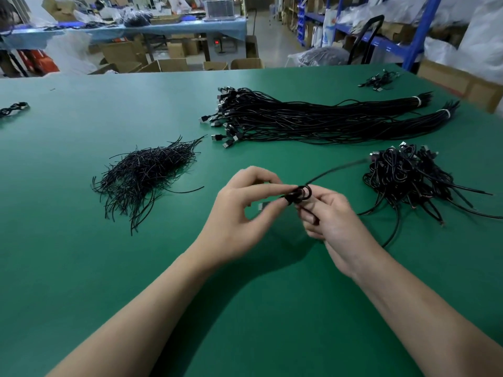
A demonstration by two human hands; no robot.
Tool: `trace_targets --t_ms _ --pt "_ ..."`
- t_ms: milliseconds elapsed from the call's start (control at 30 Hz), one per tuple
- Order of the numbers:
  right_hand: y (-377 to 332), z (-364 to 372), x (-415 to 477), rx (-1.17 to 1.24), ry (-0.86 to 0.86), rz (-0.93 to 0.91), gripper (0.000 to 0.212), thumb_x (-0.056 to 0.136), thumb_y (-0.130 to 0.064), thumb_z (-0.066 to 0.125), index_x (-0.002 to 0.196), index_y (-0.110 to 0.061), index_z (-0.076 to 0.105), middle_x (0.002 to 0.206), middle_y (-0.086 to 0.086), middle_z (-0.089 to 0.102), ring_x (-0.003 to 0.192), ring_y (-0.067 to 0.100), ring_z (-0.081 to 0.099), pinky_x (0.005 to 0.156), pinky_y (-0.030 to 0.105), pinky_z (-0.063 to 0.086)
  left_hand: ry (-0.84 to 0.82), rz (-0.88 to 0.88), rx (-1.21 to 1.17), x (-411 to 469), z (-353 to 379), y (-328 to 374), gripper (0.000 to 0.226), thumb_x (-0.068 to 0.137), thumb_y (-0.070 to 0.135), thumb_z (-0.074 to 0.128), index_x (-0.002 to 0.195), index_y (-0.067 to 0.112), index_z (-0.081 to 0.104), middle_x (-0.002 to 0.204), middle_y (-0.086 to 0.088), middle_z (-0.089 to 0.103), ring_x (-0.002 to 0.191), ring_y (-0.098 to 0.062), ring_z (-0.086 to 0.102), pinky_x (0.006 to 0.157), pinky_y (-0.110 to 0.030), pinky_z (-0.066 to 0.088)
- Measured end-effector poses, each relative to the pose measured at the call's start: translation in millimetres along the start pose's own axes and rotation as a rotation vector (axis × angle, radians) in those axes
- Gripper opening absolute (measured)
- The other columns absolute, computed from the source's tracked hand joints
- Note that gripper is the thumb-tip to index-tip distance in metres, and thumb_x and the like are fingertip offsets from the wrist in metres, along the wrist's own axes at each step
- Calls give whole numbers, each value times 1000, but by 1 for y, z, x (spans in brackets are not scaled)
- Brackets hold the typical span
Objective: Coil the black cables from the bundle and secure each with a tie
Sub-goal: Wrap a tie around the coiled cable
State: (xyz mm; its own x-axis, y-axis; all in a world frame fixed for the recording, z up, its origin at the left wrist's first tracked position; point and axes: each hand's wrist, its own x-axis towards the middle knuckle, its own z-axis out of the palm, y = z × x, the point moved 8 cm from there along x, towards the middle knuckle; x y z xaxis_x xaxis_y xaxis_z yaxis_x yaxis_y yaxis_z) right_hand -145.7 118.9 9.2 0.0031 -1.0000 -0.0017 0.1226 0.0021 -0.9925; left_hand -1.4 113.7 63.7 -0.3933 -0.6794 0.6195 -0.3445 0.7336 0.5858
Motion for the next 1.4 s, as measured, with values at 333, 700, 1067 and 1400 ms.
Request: trace_targets --t_ms 333,700,1067,1400 --pt "-45 8 -20 -858 163 -630 25 101 -25 56 78 -17 54 60 -11 42 57 13 42 53 37 37 -206 -684 -548 -19 27 -42 33 87 51 67 78 21 77 69 1 66 61 -7 60 49 -18 41" --pt "-6 1 -2 -85 -42 -90 29 102 -20 56 73 -19 62 58 -8 35 50 7 27 47 20 24 8 -310 -212 -3 6 -21 7 87 25 79 91 19 78 83 9 75 75 -5 65 65 -16 45" --pt "-20 -3 -3 -229 5 -224 31 104 -27 53 76 -14 56 58 -5 37 52 10 29 49 24 24 118 -278 -175 -2 -8 -23 21 98 33 64 80 35 76 70 15 61 63 -4 50 60 -17 36" --pt "-48 10 -22 -805 124 -591 26 102 -20 57 77 -13 55 57 -7 40 53 13 37 51 28 30 -164 -654 -565 -16 22 -42 30 82 48 71 84 19 79 71 2 67 53 -5 50 48 -18 39"
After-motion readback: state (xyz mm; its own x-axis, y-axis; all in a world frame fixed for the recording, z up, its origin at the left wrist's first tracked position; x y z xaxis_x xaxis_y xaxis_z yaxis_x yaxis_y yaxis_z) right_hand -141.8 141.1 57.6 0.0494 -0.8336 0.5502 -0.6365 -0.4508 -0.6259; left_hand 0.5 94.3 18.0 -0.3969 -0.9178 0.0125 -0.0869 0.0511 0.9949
